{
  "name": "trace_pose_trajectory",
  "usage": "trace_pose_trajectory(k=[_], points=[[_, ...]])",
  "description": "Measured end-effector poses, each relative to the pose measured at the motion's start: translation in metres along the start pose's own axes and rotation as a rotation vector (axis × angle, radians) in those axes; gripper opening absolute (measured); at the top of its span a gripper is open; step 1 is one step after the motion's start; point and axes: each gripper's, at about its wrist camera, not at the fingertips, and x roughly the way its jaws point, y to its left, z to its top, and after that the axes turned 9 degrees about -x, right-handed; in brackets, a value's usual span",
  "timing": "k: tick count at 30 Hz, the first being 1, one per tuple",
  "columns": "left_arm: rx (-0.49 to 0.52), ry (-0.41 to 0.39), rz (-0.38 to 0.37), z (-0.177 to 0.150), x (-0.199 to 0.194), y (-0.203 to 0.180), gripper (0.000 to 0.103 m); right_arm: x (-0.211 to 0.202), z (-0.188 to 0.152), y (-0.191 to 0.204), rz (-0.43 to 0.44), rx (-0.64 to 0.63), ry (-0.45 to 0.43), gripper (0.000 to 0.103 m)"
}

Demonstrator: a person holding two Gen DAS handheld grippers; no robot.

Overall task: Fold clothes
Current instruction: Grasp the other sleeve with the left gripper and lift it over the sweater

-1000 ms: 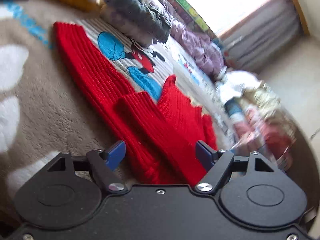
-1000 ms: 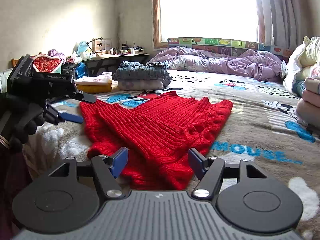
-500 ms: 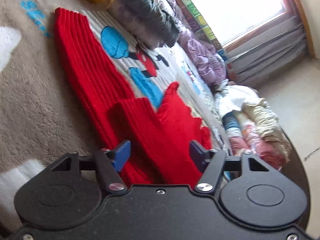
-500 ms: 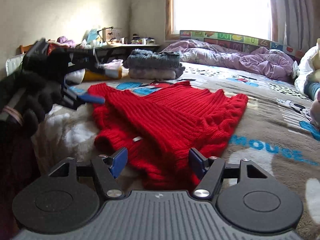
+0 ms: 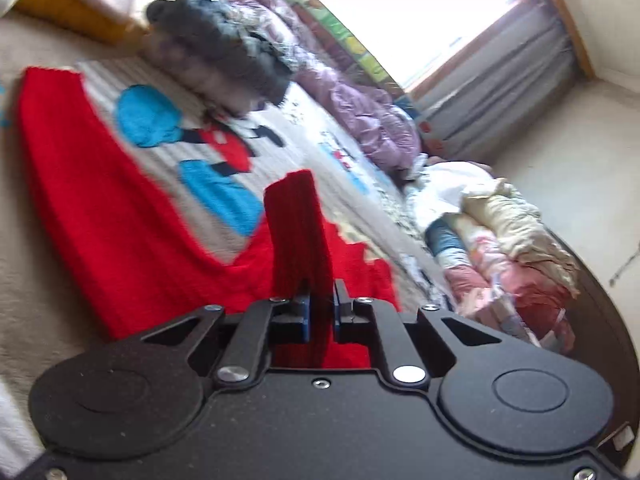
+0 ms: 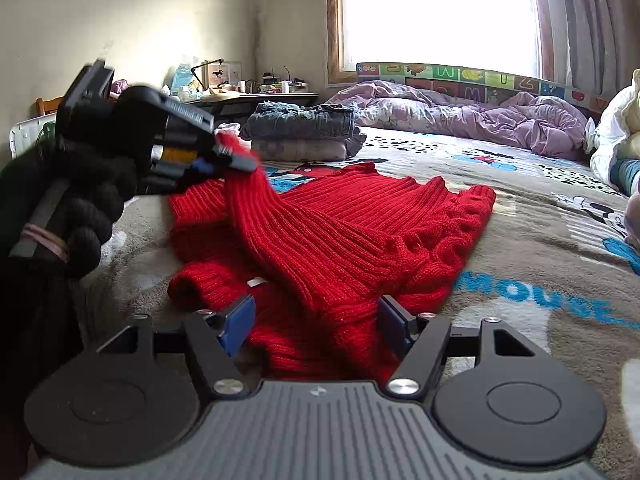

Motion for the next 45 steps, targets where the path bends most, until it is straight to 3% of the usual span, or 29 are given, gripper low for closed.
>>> trace_pose_trajectory(k=[9, 19, 36, 45], points=[[0.091, 0.022, -0.034, -0.003, 0.032, -0.053, 0.006, -0.005, 0.000, -0.005, 0.027, 0.010, -0.013, 0.068], [0.197, 0.065, -0.058, -0.012, 0.094, -0.118, 0.006, -0.008, 0.000, -0.006, 0.055, 0.018, -0.021, 0.068], [0.280, 0.135, 0.072, -0.046, 0.175, -0.130, 0.006, -0.011, -0.004, -0.009, 0.086, -0.008, 0.011, 0.069], [0.407, 0.109, 0.215, -0.065, 0.203, -0.135, 0.006, -0.012, -0.005, -0.010, 0.109, 0.001, 0.014, 0.070]])
